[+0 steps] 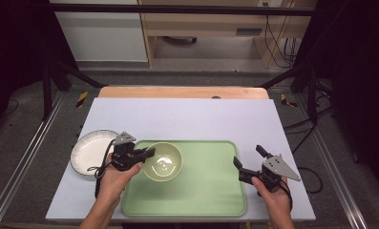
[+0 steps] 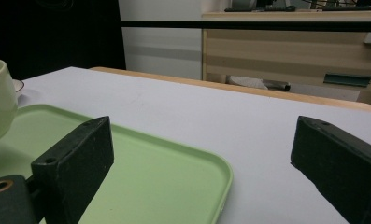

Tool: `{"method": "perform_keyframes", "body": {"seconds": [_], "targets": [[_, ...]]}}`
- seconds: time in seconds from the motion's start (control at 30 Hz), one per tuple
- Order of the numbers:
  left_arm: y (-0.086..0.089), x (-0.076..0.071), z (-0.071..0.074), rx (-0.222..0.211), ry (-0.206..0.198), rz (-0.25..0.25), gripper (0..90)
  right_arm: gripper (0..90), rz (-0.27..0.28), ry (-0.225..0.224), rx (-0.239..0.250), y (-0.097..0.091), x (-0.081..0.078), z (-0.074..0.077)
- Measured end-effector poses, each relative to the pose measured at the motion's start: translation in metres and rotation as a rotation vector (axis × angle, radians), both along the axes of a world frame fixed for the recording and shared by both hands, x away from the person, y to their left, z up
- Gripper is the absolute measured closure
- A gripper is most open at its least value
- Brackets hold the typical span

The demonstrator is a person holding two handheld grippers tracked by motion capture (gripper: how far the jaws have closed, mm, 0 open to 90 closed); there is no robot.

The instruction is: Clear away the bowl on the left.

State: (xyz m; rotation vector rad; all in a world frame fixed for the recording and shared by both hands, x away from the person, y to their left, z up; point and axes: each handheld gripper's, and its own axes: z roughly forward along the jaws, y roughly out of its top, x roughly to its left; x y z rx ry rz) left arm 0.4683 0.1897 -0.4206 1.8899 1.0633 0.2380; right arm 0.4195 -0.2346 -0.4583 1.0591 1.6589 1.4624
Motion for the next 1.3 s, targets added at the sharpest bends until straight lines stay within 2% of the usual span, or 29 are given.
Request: {"method": "perform_keyframes", "body": {"seconds": [0.13, 0.27, 0.53, 0.93, 1.3], "targets": [[-0.011, -0.001, -0.007, -0.016, 0.027, -0.035, 81.7, 6.3, 0.002, -0.003, 0.0, 0.0, 0.0, 0.0], [-0.021, -0.003, -0.01, 0.004, 0.029, -0.056, 81.6, 6.3, -0.001, -0.001, 0.002, -0.001, 0.0, 0.0], [-0.03, -0.005, -0.013, 0.013, 0.037, -0.079, 81.6, 6.3, 0.001, 0.002, -0.002, 0.0, 0.0, 0.0], [-0.039, -0.005, -0.019, 0.022, 0.049, -0.094, 81.6, 6.3, 0.003, 0.002, -0.006, 0.001, 0.0, -0.001], [-0.043, -0.003, -0.022, 0.023, 0.052, -0.084, 81.5, 6.3, 0.003, 0.006, -0.003, 0.001, 0.0, -0.001]]}}
